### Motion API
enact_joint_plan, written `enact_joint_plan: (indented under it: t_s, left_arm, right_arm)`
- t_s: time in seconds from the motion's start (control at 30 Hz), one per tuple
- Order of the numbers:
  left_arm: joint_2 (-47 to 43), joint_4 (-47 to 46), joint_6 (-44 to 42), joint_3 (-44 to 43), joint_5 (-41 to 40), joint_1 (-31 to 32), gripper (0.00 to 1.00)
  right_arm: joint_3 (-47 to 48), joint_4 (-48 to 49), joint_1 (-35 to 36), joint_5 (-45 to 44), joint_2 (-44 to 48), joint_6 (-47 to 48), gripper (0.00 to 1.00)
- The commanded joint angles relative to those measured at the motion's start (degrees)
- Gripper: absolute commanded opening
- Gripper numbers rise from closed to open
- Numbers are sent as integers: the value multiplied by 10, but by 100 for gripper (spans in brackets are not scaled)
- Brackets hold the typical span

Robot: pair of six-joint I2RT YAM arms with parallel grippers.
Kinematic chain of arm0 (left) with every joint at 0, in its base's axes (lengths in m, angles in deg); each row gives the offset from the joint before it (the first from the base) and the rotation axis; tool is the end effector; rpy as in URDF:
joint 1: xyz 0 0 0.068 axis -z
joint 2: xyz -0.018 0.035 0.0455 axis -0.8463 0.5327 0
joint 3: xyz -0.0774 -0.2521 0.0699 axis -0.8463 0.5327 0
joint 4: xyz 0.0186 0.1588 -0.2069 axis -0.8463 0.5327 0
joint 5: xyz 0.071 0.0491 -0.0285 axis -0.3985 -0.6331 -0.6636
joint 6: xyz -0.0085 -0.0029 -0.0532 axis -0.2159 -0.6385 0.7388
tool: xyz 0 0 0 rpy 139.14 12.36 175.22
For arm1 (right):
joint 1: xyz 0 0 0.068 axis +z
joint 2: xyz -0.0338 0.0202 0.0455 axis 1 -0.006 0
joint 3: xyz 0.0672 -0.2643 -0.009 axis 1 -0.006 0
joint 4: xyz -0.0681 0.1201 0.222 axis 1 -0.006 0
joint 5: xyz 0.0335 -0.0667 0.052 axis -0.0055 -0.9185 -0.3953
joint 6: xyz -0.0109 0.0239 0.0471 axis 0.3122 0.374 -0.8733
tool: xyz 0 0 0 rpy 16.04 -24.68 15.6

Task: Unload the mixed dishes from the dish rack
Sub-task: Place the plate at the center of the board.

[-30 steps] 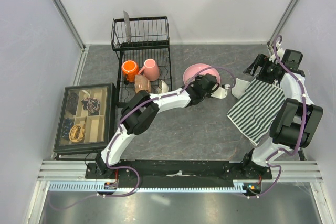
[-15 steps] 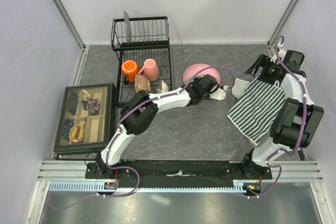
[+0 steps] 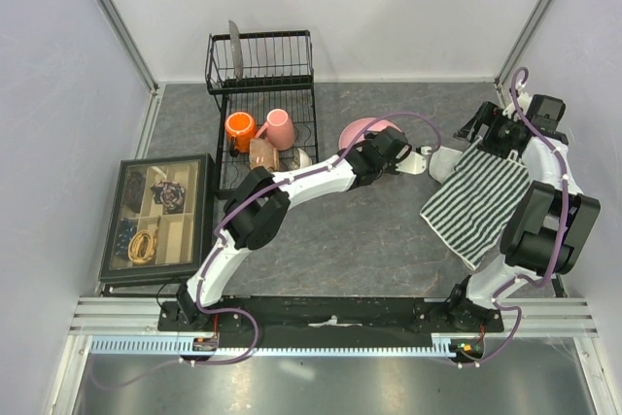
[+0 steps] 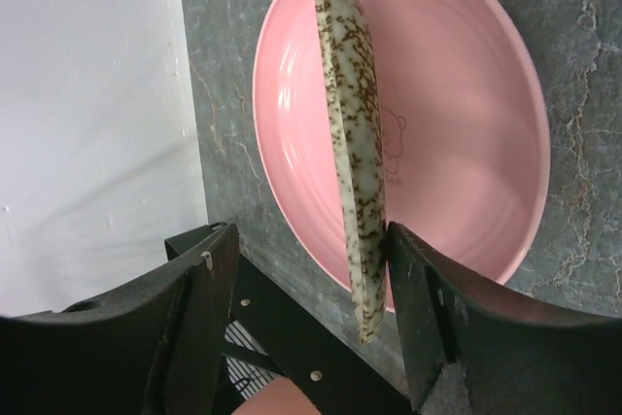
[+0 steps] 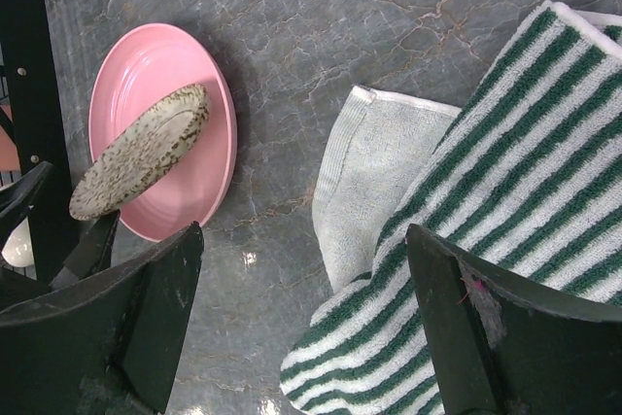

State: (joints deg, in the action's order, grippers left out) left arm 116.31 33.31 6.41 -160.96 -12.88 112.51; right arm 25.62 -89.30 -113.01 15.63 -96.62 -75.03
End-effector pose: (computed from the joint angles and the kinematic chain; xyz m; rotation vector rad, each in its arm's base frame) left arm 0.3166 -0.4239 0.2004 1.6661 1.4309 0.4266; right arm 0.3393 -0.1249 0.2600 0.3580 2.2586 0.5640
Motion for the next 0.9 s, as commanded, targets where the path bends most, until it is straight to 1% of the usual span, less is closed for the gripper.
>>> enact_joint_plan:
  t_s: [0.0,0.43,0.73,0.87]
  left_arm:
    - [17,-6,11,-28,0,-3,69]
    - [24,9,20,-28,12,-6,69]
    - [24,45,35,-35,51,-11,70]
    - [23,59,41,-42,65,-12,74]
  right_arm:
    - [-2,16,-4,16,0,-3,93]
    - [-3,17,-11,18,-2,-2,93]
    - [-4,17,-13,20,-7,-4,93]
    - [-4,17,-15,22,-9,-4,93]
